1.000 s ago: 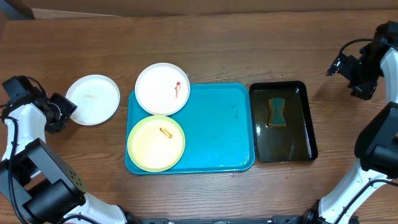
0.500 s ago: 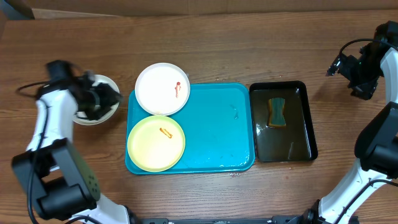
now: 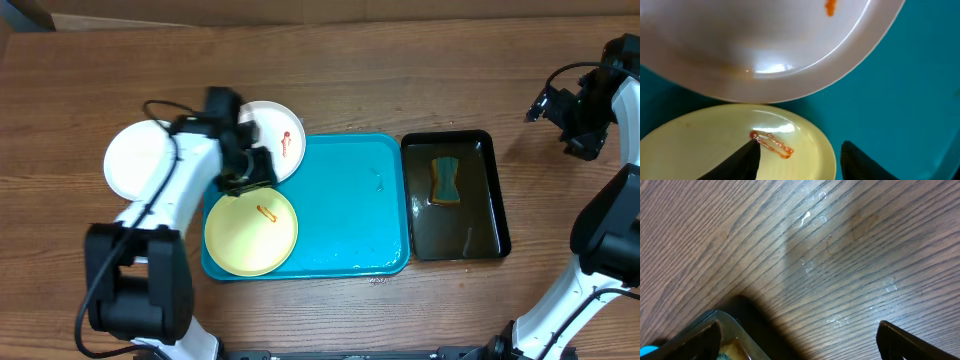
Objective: Clean dirty plates on tray and stack at the side
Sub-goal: 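Move left gripper to rim of the sauce-smeared white plate on tray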
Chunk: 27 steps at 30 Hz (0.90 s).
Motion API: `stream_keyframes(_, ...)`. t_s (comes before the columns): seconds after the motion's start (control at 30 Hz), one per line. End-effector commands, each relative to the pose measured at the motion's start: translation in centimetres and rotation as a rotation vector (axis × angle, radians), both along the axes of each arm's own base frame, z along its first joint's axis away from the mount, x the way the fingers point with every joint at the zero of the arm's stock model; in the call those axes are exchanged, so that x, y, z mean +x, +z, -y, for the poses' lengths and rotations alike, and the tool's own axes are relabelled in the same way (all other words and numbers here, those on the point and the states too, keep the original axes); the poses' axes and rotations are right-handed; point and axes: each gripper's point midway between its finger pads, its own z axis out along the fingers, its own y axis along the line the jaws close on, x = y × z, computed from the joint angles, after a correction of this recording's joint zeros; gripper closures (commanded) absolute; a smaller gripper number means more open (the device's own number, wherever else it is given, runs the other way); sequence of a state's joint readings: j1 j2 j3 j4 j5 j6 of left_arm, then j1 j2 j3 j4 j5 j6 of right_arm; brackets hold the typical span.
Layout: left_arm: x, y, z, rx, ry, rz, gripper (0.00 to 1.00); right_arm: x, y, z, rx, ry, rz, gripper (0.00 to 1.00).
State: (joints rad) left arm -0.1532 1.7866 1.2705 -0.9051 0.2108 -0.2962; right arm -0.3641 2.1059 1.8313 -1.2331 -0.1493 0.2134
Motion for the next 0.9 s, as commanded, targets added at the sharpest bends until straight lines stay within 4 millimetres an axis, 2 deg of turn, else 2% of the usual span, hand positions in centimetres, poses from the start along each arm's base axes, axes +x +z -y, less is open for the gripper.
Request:
stream_keyframes(0.0, 1.8, 1.1, -2.1, 0.138, 0.069, 0.093, 0.48, 0.6, 1.2, 0.1, -0.013, -0.004, 0.033, 0.0)
stream_keyframes(0.1, 3.5, 1.5, -3.4, 0.133, 0.108, 0.152, 0.51, 0.6, 1.2, 0.1, -0.013, -0.004, 0.033, 0.0)
stream_keyframes(0.2, 5.1, 2.3, -6.0, 0.147, 0.116, 0.21, 0.53, 0.6, 1.2, 0.1, -0.013, -0.004, 0.033, 0.0)
stream_keyframes(0.33, 6.4, 3.0, -9.1, 0.176, 0.103, 0.266, 0.53, 0.6, 1.2, 0.1, -0.013, -0.004, 0.033, 0.0)
stream_keyframes(0.43, 7.2, 3.0, -10.5, 0.188, 0.111, 0.294, 0.52, 0.8, 1.2, 0.1, -0.014, -0.004, 0.043, 0.0)
stream_keyframes(0.6, 7.8, 2.2, -10.7, 0.19, 0.108, 0.301, 0.51, 1.1, 1.3, 0.2, -0.018, -0.004, 0.055, 0.0)
stream_keyframes(0.87, 7.9, -0.7, -10.7, 0.202, 0.1, 0.24, 0.53, 1.2, 1.3, 0.3, -0.02, -0.004, 0.058, 0.0)
